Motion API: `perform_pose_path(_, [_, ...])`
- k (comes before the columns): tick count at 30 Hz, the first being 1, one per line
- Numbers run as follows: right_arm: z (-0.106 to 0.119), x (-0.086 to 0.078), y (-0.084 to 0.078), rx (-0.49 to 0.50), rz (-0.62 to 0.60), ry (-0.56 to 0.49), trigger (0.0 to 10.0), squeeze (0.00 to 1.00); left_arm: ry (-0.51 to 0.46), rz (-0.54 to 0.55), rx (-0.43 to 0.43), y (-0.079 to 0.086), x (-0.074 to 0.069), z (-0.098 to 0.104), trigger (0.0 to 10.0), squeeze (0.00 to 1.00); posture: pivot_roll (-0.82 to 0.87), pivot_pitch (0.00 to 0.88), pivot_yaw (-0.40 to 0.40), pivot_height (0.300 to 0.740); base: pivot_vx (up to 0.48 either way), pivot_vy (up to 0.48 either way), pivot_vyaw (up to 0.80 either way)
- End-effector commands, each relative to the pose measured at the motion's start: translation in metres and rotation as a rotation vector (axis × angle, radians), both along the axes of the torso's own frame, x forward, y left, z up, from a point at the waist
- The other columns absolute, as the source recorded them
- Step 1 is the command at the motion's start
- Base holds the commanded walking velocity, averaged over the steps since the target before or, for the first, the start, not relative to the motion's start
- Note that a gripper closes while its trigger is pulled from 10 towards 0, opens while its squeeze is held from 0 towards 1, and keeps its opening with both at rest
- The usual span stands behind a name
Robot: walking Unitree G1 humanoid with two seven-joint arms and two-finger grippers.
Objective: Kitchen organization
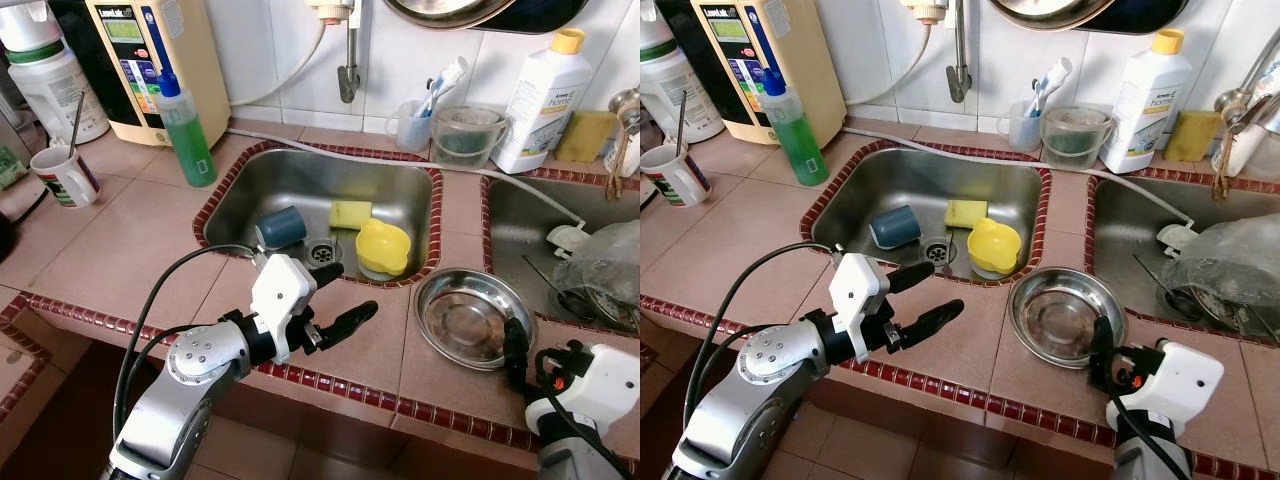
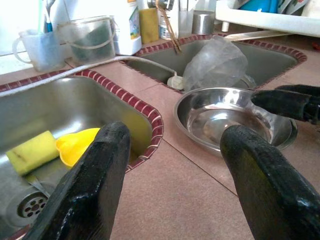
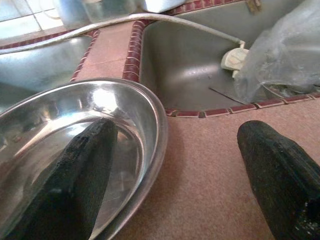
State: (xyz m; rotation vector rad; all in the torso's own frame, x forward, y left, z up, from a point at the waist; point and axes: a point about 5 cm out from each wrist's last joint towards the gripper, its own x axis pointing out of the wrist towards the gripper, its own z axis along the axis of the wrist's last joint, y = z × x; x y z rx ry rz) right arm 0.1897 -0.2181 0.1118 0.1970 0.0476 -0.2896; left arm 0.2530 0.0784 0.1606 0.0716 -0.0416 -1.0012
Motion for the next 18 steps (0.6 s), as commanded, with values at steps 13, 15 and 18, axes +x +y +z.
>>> perform_pose_path(13, [0.007, 0.031, -0.017, -0.085, 0.102, 0.013, 10.0, 0.00, 0.007, -0.076, -0.001, -0.003, -0.009, 0.005, 10.0, 0.00, -0.14, 0.097, 0.073, 0.740, 0.000, 0.000, 0.00])
perform_pose_path(15, [0.009, 0.036, -0.016, -0.067, 0.131, 0.006, 10.0, 0.00, 0.003, -0.073, 0.001, -0.002, -0.010, 0.006, 10.0, 0.00, -0.14, 0.101, 0.070, 0.740, 0.000, 0.000, 0.00])
perform_pose_path(18, [0.007, 0.040, -0.015, -0.056, 0.154, 0.018, 10.0, 0.00, 0.003, -0.060, 0.001, -0.001, -0.009, 0.006, 10.0, 0.00, -0.13, 0.104, 0.065, 0.740, 0.000, 0.000, 0.00])
